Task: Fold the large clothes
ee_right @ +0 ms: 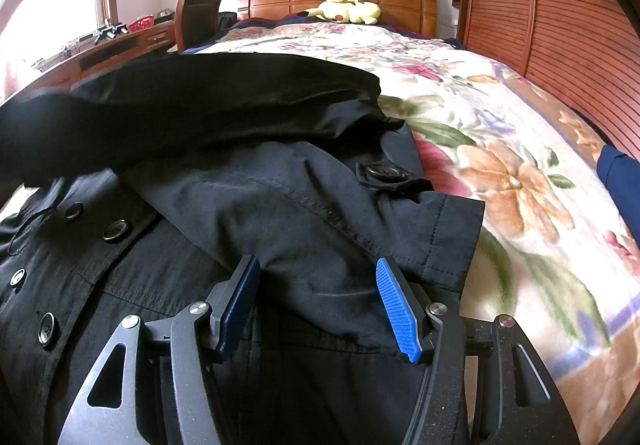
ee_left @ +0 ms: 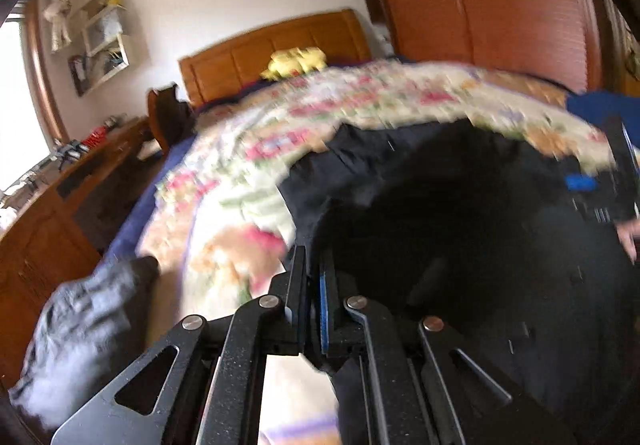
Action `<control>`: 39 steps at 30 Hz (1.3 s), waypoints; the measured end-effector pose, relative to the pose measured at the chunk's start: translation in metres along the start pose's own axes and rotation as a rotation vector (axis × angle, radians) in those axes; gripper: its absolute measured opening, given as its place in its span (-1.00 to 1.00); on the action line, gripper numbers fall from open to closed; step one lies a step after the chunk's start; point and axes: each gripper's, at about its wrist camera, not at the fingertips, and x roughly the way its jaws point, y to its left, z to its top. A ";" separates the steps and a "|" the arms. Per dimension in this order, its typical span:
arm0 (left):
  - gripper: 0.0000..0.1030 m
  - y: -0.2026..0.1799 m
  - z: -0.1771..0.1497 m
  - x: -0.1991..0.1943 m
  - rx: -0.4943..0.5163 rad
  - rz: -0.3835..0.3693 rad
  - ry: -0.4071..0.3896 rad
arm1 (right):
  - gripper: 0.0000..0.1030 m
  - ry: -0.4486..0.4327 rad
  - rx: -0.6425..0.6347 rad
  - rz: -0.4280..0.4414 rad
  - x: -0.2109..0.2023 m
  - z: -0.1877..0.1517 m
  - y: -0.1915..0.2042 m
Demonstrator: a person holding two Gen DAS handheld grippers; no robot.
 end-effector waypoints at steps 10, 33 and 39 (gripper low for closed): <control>-0.90 -0.029 -0.040 -0.025 0.018 -0.062 0.046 | 0.21 0.003 -0.007 -0.004 0.000 0.001 0.001; 0.49 0.038 -0.025 0.001 -0.202 -0.035 0.035 | 0.24 0.024 -0.014 -0.006 0.002 0.004 0.001; 0.50 0.021 -0.039 -0.019 -0.209 -0.071 0.007 | 0.24 0.037 -0.021 0.010 -0.017 0.002 0.000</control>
